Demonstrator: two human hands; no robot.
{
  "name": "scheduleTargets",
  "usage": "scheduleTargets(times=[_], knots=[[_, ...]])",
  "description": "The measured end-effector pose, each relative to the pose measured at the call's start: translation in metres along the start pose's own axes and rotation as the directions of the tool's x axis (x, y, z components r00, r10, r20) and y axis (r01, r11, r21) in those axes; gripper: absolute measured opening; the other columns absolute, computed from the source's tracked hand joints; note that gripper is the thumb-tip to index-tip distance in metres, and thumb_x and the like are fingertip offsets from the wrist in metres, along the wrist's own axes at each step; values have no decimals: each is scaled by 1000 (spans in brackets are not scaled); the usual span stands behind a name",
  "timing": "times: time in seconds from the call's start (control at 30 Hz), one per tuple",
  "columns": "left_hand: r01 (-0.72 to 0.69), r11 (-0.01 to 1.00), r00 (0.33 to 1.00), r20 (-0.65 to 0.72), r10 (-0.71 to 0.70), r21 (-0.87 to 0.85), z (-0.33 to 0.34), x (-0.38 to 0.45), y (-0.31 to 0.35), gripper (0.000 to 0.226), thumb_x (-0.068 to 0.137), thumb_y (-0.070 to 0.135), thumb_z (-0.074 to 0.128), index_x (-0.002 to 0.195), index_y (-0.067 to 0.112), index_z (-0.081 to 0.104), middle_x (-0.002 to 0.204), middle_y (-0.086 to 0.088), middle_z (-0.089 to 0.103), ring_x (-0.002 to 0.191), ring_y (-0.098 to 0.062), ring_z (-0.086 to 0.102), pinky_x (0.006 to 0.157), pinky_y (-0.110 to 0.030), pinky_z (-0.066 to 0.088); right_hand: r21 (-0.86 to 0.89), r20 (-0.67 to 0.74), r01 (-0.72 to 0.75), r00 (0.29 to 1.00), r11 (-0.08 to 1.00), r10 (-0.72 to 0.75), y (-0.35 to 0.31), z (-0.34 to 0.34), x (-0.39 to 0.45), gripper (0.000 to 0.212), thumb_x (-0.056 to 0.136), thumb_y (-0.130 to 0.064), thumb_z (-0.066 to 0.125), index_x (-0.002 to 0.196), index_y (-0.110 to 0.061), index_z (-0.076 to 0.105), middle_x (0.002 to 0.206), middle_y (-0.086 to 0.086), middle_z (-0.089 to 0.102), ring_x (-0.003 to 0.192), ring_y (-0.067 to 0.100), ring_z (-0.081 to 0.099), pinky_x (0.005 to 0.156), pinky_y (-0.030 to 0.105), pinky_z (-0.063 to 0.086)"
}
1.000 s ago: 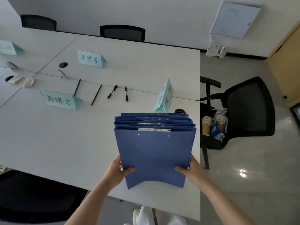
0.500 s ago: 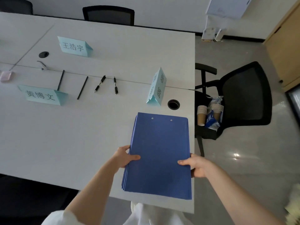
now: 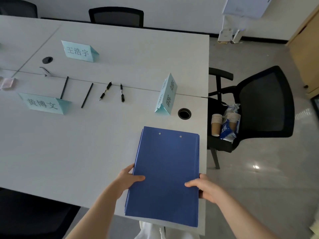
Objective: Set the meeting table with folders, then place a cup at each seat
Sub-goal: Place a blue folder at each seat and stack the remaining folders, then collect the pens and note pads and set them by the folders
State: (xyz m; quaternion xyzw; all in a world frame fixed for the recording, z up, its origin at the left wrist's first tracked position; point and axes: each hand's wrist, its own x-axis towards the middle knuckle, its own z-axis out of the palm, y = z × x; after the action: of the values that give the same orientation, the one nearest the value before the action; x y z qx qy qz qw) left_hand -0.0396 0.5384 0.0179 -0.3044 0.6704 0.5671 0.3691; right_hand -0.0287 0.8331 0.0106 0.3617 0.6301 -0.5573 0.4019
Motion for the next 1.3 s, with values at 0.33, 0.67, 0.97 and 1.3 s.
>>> scheduleTargets(times=[0.33, 0.67, 0.97, 1.3], knots=[[46, 999, 996, -81, -48, -21, 6, 1, -10, 61, 77, 6, 77, 132, 19, 53, 109, -6, 72, 96, -25, 70, 87, -38, 55, -266, -21, 176, 982, 948, -189, 7, -2, -8, 48, 82, -21, 71, 120, -23, 41, 111, -7, 57, 100, 13, 58, 84, 30, 49], [-67, 998, 949, -310, 62, -3, -11, -24, 20, 27, 87, 2, 59, 114, 6, 62, 97, -10, 66, 83, -23, 61, 81, -35, 52, -577, -219, 380, 781, 723, -585, -48, -11, -28, 38, 94, -15, 54, 131, -9, 45, 125, 6, 56, 98, 18, 57, 67, 21, 41], [-184, 983, 907, -389, 162, -19, -55, -27, 53, 14, 88, 0, 59, 99, 7, 64, 92, -12, 68, 74, -21, 64, 68, -29, 50, -594, -19, 550, 720, 587, -693, -136, 38, -32, 31, 94, -19, 50, 125, -15, 51, 116, -1, 60, 98, 10, 52, 61, 10, 36], [-207, 932, 829, -452, 328, 296, -157, 58, 146, 13, 86, 11, 58, 93, 18, 66, 92, -6, 70, 84, -24, 66, 66, -25, 50, -685, 80, 553, 704, 474, -706, -259, 152, 12, 27, 93, -16, 50, 120, -11, 54, 111, 2, 60, 101, 16, 57, 80, 23, 45]])
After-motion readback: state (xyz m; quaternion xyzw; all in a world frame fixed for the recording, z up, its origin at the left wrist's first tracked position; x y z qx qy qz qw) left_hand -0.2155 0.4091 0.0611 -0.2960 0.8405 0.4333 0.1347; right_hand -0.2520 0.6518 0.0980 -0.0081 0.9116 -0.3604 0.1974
